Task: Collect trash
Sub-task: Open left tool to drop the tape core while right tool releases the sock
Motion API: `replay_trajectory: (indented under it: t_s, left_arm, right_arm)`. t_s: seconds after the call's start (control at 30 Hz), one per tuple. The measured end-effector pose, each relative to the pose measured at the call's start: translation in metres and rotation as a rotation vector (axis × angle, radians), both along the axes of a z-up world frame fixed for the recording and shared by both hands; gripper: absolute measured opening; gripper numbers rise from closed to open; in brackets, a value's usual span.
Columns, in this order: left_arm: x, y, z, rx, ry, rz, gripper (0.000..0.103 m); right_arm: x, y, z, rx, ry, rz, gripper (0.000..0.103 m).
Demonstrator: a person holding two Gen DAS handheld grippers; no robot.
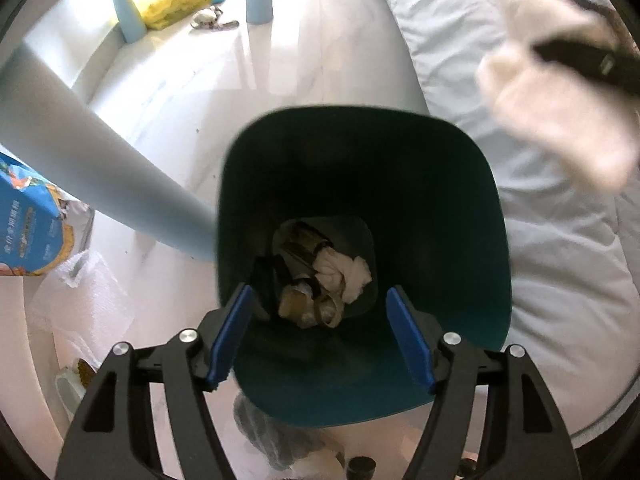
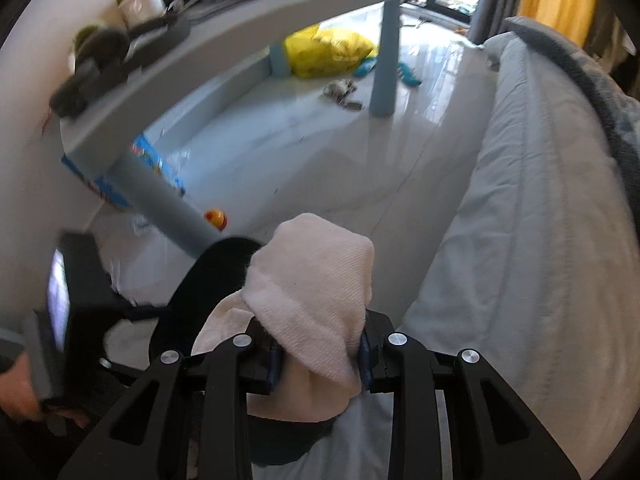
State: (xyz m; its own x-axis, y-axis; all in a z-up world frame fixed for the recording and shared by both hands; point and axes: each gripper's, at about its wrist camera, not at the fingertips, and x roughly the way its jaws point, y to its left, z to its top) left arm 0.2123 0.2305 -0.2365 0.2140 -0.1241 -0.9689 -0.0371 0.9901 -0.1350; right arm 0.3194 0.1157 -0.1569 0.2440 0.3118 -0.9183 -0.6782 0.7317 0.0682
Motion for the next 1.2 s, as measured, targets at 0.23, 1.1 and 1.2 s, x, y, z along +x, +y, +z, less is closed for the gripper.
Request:
replay_trajectory:
  t_s: [0.23, 1.1, 1.2]
  left_arm:
    - [-0.003, 0.021, 0.019, 0.005, -0.075, 0.039, 0.062]
    - [-0.032, 0.027, 0.17, 0.012, -0.499, 0.079, 0.05]
    - [-0.041, 0.017, 0.193, 0.01, -0.556, 0.075, 0.051]
  right_arm:
    - [-0.006, 0.024, -0.042, -0.095, 0.083, 0.037, 0.031]
    - [-0.04, 0.04, -0.08, -0.209, 0.137, 0.054, 0.064]
    - [-0.047, 0.031, -0.056, -0.165, 0.1, 0.035, 0.064]
